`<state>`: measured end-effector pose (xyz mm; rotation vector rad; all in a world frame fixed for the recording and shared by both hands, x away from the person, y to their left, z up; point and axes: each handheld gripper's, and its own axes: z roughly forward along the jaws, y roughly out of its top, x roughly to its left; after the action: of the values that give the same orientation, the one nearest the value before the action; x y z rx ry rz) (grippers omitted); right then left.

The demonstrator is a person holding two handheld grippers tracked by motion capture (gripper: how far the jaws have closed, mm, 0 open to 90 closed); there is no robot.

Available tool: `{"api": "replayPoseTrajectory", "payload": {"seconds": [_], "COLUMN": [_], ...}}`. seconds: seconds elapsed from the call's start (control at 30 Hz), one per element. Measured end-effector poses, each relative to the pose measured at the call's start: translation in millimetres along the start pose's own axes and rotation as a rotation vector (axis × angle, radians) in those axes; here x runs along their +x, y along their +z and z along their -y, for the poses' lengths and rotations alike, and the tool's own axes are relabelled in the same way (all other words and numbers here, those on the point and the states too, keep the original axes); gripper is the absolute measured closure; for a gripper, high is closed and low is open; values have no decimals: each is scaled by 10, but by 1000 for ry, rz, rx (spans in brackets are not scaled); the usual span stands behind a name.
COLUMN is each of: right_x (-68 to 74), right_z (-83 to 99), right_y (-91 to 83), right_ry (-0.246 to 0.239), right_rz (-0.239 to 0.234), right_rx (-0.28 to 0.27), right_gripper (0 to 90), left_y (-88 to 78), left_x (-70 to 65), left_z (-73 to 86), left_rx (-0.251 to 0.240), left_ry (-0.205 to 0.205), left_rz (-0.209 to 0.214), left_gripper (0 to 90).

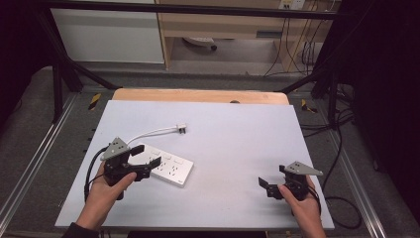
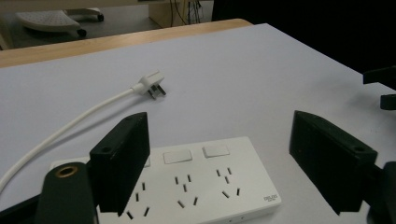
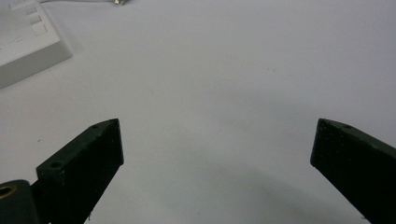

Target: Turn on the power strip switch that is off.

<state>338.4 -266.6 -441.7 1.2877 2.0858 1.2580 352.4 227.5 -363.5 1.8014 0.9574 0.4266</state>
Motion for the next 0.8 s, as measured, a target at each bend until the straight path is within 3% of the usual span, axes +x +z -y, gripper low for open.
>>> {"api": "replayPoseTrajectory", "payload": {"seconds": [0.53, 0.8], "right_x": [-3, -6], "right_z": [-1, -1], "right_y": [-10, -13], "right_ry": [6, 6], "right_rz": [-4, -4], "right_rx": [-1, -4], "right_gripper": [29, 29], "left_y": [120, 161], "left_x": [-17, -6], "left_z": [-84, -120], "left_rx": [7, 16], "left_ry": [6, 1], "left_rz": [-11, -4], "left_gripper": [69, 67]}}
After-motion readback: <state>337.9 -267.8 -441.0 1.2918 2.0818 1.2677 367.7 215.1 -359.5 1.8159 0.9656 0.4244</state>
